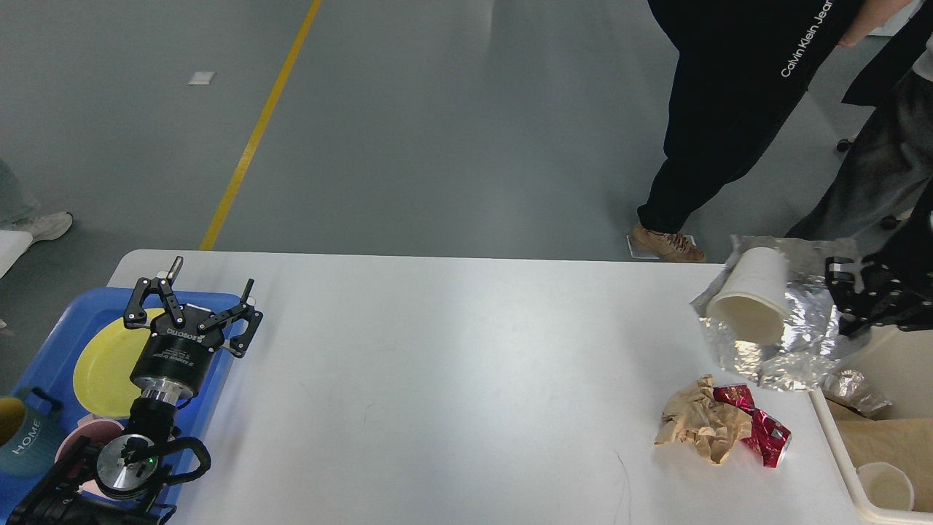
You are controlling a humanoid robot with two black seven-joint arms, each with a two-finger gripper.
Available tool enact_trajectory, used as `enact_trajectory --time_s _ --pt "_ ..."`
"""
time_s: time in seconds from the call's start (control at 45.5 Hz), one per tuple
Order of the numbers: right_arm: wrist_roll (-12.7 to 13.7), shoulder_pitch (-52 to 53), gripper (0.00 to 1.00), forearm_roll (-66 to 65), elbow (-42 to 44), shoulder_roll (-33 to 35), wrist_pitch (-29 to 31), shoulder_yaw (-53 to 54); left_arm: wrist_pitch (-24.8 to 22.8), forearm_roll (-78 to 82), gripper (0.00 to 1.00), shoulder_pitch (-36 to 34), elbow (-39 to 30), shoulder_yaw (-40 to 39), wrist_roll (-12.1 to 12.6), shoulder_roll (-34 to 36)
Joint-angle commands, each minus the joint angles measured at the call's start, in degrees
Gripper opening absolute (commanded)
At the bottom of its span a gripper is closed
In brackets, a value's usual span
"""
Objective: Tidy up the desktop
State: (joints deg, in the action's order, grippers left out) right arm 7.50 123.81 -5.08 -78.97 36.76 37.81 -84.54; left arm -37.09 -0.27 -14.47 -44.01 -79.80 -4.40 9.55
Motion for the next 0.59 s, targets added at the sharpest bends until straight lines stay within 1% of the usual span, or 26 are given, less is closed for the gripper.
enact_trajectory --time_s 0.0,0.11,0.176,0.242,0.264,0.286,0.461,0.505,0.571 --pt "-0.03 -7.52 0.00 -5.98 12.32 11.13 0.07 0.34 0.00 0.01 0.97 -0.03 -0.02 -0.01 0.01 -0.05" --pt "0.06 -17.00 0.00 -7.48 23.05 17.29 -0.63 4.11 0.00 0.01 0.97 0.05 -0.02 0.08 0.01 0.03" --pt "0.06 -24.65 0.00 -7.48 27.89 18.17 -1.77 8.41 0.00 0.01 0.97 0.05 -0.02 -0.01 0.01 -0.06" --pt "0.06 -32.82 0.00 -7.40 31.76 18.09 -4.40 13.42 0.00 0.01 0.97 -0.03 -0.02 -0.01 0.01 0.03" --pt "0.06 -35.72 0.00 -7.48 32.90 18.00 -5.54 15.17 0.00 0.01 0.97 0.05 -0.02 -0.01 0.01 0.03" --pt "0.06 -41.49 0.00 -7.40 35.00 17.91 -8.60 18.67 0.00 0.01 0.97 -0.03 -0.02 -0.01 0.01 -0.05" --pt "-0.03 -63.67 0.00 -6.78 41.69 14.05 -25.40 34.77 0.00 0.01 0.97 0.05 -0.02 -0.01 0.01 0.03" --pt "-0.03 -69.21 0.00 -6.78 44.76 13.00 -27.87 38.73 0.00 0.01 0.97 -0.03 -0.02 -0.01 0.01 0.03" --pt "0.06 -76.77 0.00 -6.78 50.73 8.70 -29.55 43.74 0.00 0.01 0.97 0.05 -0.02 -0.01 0.01 -0.06"
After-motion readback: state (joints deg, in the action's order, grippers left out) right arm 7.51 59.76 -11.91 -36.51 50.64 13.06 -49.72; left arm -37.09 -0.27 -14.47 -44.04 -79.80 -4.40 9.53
